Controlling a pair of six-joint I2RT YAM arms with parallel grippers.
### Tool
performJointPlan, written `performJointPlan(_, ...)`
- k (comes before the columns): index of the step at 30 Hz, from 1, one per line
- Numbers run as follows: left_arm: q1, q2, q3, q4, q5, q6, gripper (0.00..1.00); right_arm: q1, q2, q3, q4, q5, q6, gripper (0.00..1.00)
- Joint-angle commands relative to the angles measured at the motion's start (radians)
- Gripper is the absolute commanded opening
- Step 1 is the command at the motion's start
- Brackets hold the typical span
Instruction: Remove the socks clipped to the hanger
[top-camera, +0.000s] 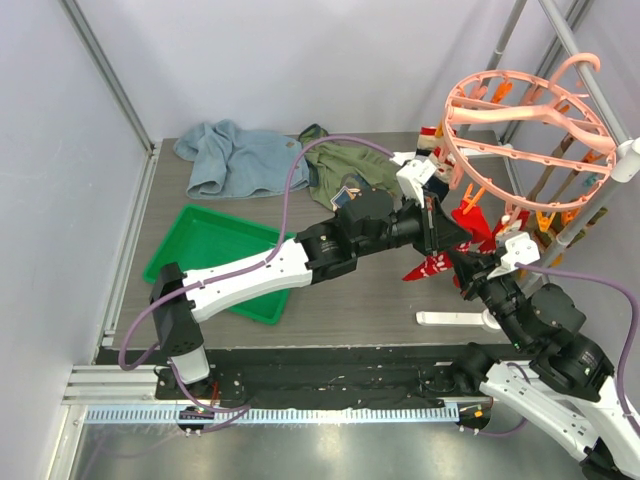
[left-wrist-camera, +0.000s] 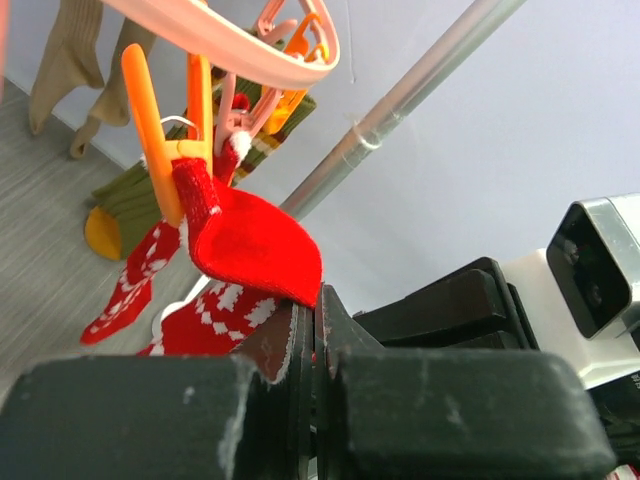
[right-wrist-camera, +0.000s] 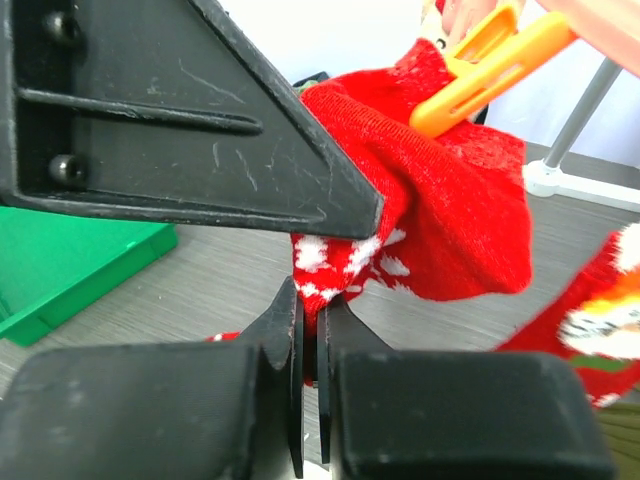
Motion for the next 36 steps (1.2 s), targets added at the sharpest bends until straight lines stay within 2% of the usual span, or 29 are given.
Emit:
performJointPlan(1, -0.002, -0.020, 0.059, -0.010, 0.036, -0.008, 0.14, 0.003, -0.001, 0.004, 0.052, -0.013, -0.030, 0.01)
performJointPlan(2, -0.002, -0.019, 0.061, -0.019, 0.025, -0.002, 0.25, 0.001, -0.002, 0.007, 0.054, -0.012, -0.029, 0.01)
performJointPlan(3, -0.002, -0.019, 0.065, -0.030, 0.008, 0.006, 0.49, 0.003, -0.007, 0.010, 0.054, -0.015, -0.029, 0.01)
performJointPlan(6, -0.002, -0.008, 0.099, -0.102, -0.102, 0.054, 0.70, 0.003, -0.019, 0.013, 0.043, -0.037, -0.032, 0.01)
performJointPlan(7, -0.002, 0.000, 0.123, -0.126, -0.139, 0.092, 0.73, 0.003, -0.022, 0.013, 0.040, -0.044, -0.032, 0.01)
performJointPlan(17, 0.055, 0.176, 0.396, -0.220, -0.130, 0.283, 0.75, 0.003, -0.105, 0.010, 0.021, -0.044, -0.041, 0.01)
performJointPlan(22, 0.056, 0.270, 0.518, -0.263, -0.095, 0.318, 0.75, 0.003, -0.139, -0.020, 0.029, -0.079, -0.070, 0.01)
performJointPlan(31, 0.056, 0.320, 0.526, -0.188, -0.032, 0.313, 0.74, 0.003, -0.140, -0.037, 0.032, -0.058, -0.067, 0.01)
performJointPlan(36, 0.056, 0.345, 0.553, -0.171, -0.016, 0.356, 0.70, 0.003, -0.136, -0.043, 0.032, -0.051, -0.056, 0.01)
